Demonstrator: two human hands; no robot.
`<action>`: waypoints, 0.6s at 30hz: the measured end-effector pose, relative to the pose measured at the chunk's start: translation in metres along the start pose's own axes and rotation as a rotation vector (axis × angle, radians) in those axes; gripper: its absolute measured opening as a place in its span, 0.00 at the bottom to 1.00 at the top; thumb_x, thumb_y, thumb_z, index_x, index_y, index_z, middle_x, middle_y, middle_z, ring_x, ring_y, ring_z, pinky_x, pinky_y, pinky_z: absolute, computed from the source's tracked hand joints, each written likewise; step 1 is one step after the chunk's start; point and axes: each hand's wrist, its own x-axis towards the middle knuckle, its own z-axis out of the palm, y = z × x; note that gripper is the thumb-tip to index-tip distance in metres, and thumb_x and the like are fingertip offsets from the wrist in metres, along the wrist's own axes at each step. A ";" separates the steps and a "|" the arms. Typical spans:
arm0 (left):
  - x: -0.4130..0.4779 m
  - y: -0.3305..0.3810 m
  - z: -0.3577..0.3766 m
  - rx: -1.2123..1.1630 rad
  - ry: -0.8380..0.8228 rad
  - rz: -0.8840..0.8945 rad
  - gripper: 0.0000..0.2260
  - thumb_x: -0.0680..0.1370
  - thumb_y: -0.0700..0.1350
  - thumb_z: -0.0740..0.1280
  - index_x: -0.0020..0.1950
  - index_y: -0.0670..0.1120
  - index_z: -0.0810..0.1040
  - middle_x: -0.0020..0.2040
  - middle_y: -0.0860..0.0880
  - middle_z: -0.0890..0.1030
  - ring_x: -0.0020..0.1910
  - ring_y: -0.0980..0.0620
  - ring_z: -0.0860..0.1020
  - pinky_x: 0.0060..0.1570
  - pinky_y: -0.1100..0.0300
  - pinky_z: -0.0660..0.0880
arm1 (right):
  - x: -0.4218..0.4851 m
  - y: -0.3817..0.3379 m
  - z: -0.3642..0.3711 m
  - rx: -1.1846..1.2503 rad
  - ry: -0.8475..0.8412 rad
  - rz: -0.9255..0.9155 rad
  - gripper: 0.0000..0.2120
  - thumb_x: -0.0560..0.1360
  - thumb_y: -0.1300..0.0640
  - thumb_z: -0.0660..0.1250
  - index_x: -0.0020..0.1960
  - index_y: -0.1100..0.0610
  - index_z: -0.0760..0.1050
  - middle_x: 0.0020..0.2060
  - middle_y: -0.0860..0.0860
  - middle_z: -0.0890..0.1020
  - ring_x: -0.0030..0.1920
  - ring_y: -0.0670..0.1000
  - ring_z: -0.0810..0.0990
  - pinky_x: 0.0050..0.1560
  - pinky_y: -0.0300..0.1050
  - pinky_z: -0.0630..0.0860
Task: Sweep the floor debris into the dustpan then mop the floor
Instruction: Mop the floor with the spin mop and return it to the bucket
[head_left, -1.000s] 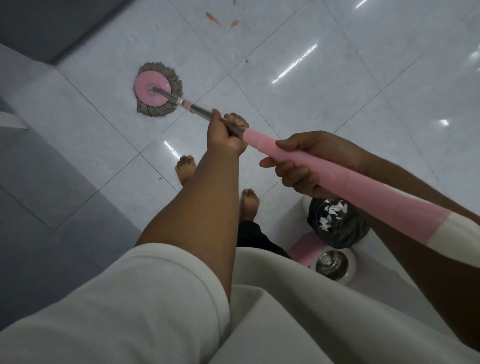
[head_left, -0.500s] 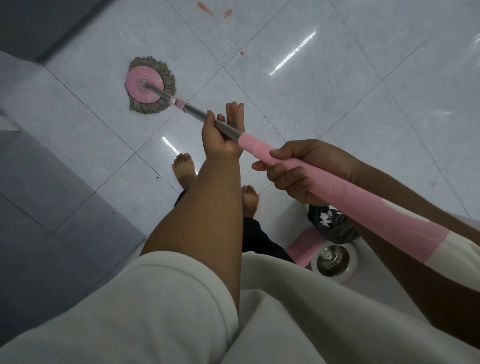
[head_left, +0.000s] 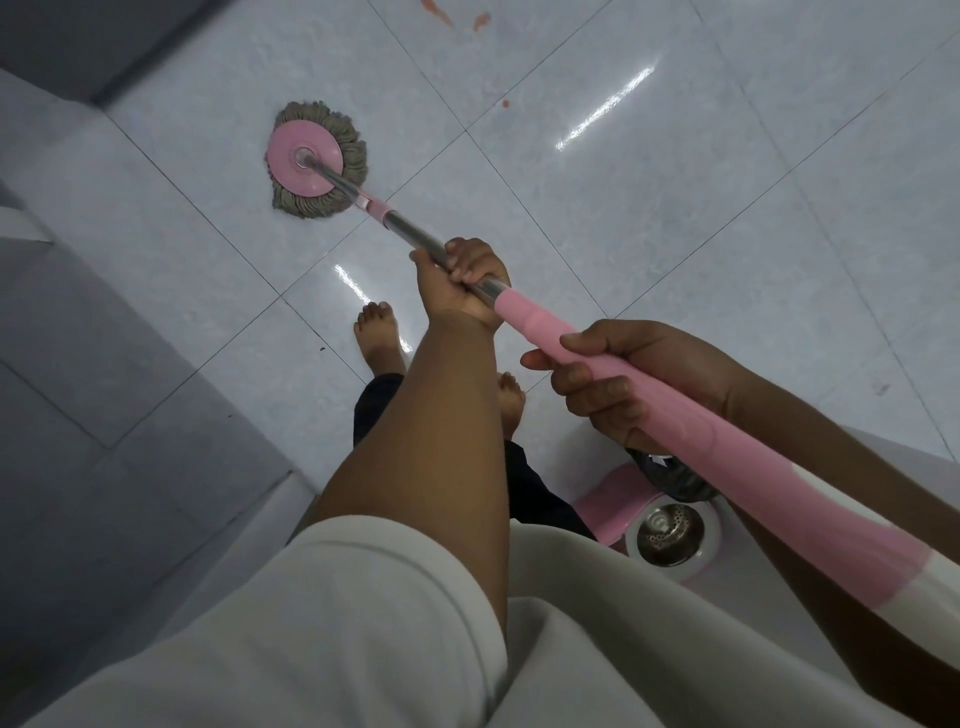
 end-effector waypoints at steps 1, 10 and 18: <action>0.000 0.000 0.000 0.001 0.007 -0.005 0.32 0.79 0.66 0.57 0.30 0.41 0.71 0.20 0.49 0.68 0.15 0.54 0.67 0.14 0.68 0.65 | 0.000 0.000 -0.001 0.002 0.001 0.000 0.13 0.75 0.57 0.60 0.57 0.61 0.71 0.32 0.50 0.73 0.23 0.44 0.72 0.21 0.36 0.72; 0.004 -0.014 0.005 0.041 0.026 -0.019 0.32 0.79 0.67 0.56 0.29 0.41 0.71 0.20 0.49 0.67 0.14 0.54 0.66 0.15 0.69 0.64 | -0.014 0.000 -0.004 0.063 -0.068 -0.053 0.20 0.66 0.63 0.74 0.55 0.61 0.71 0.32 0.50 0.72 0.23 0.44 0.72 0.20 0.35 0.71; 0.014 -0.050 0.011 0.209 0.061 -0.118 0.31 0.77 0.69 0.57 0.30 0.43 0.70 0.20 0.50 0.68 0.14 0.54 0.67 0.14 0.69 0.65 | -0.036 0.009 -0.014 0.099 -0.064 -0.136 0.20 0.66 0.62 0.75 0.55 0.60 0.72 0.31 0.50 0.73 0.22 0.44 0.72 0.20 0.35 0.71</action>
